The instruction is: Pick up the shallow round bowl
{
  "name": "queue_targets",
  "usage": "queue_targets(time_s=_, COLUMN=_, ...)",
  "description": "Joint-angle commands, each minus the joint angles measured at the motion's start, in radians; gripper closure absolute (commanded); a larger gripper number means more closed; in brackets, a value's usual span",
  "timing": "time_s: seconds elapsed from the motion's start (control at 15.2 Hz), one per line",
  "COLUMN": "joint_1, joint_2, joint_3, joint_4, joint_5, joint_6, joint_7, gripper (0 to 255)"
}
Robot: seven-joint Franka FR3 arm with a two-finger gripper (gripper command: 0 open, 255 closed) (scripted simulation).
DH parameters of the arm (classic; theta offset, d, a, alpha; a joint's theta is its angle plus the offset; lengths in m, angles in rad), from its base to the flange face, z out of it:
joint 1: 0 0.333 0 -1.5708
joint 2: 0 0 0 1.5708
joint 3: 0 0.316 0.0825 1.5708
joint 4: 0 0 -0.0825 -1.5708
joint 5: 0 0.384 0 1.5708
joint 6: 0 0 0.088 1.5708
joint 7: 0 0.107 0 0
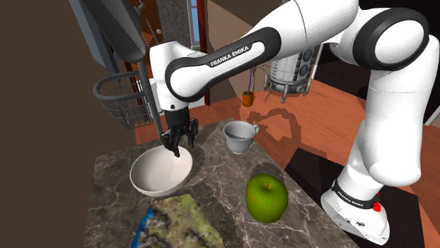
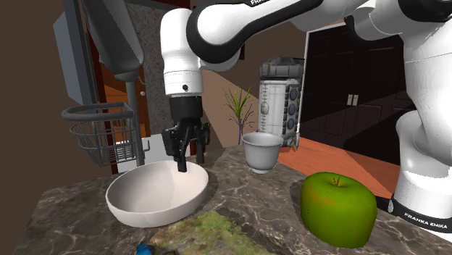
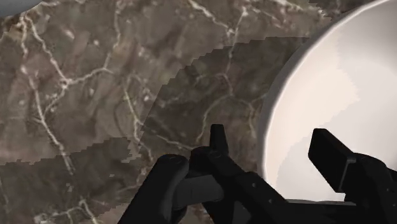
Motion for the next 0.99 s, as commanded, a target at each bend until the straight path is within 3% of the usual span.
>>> queue_targets(time_s=0.0, joint_1=0.0, joint_2=0.001, joint_3=0.0, joint_4=-0.001, joint_5=0.0, joint_6=0.002, joint_7=0.0, gripper=255)
queue_targets(time_s=0.53, joint_1=0.0, joint_2=0.001, joint_3=0.0, joint_4=-0.001, joint_5=0.0, joint_6=0.002, joint_7=0.0, gripper=255)
queue_targets(time_s=0.92, joint_1=-0.001, joint_2=-0.018, joint_3=0.002, joint_4=0.055, joint_5=0.005, joint_6=-0.072, joint_7=0.004, gripper=255)
